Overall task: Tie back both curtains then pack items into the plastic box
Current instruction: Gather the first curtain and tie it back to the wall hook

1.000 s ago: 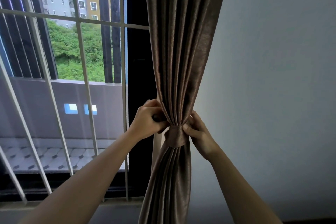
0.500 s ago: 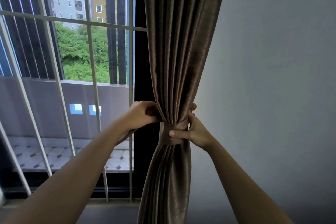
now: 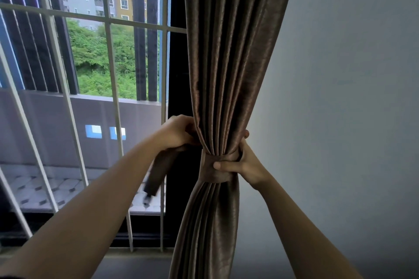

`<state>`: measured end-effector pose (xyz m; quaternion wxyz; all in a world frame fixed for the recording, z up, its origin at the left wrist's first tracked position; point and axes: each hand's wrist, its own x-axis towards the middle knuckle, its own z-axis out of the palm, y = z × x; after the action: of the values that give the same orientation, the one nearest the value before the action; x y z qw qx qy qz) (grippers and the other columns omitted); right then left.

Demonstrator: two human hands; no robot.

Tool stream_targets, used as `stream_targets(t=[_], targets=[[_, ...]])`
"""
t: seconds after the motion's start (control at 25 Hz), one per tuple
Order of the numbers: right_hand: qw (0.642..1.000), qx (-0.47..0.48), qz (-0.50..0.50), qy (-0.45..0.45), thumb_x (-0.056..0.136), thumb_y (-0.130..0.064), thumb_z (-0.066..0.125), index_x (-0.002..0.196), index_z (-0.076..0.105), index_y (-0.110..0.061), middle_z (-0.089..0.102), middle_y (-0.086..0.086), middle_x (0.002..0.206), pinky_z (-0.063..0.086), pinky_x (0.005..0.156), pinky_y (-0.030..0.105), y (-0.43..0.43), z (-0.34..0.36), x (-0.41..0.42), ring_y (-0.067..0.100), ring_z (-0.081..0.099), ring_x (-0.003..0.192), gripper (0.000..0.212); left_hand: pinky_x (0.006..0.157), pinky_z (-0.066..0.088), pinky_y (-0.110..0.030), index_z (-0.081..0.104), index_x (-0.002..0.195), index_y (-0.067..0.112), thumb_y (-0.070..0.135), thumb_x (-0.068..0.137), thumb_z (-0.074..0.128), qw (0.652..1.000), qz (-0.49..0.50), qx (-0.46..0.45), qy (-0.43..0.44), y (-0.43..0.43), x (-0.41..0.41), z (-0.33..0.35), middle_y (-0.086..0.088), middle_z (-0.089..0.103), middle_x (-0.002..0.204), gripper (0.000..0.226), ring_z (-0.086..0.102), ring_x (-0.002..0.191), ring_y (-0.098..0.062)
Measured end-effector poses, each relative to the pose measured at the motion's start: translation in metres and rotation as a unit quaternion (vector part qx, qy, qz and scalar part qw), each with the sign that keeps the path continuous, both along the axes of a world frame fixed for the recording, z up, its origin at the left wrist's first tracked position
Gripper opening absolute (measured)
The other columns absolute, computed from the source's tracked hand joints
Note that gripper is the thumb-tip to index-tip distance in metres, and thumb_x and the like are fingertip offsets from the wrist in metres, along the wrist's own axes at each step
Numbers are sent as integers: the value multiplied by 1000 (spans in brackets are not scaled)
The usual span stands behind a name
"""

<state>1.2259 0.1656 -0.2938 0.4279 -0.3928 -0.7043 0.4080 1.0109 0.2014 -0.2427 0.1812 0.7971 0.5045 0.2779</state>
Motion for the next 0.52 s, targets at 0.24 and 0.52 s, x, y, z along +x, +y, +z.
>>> stream_targets(t=[0.24, 0.52], targets=[[998, -9, 0, -66, 61, -37, 81, 125, 53, -21, 66, -5, 117, 49, 94, 27, -4, -2, 1, 9, 62, 109, 72, 64, 41, -19, 56, 66, 32, 10, 81, 63, 999, 1, -24, 30, -15, 15, -32, 11, 60, 69, 28, 60, 75, -12], [996, 33, -19, -85, 62, -26, 85, 125, 53, -21, 65, -8, 118, 52, 95, 30, -3, 13, 6, 7, 61, 108, 71, 60, 39, -10, 50, 66, 36, 11, 85, 61, 998, -23, 48, 34, -10, 5, 5, 15, 55, 68, 34, 56, 70, -9]])
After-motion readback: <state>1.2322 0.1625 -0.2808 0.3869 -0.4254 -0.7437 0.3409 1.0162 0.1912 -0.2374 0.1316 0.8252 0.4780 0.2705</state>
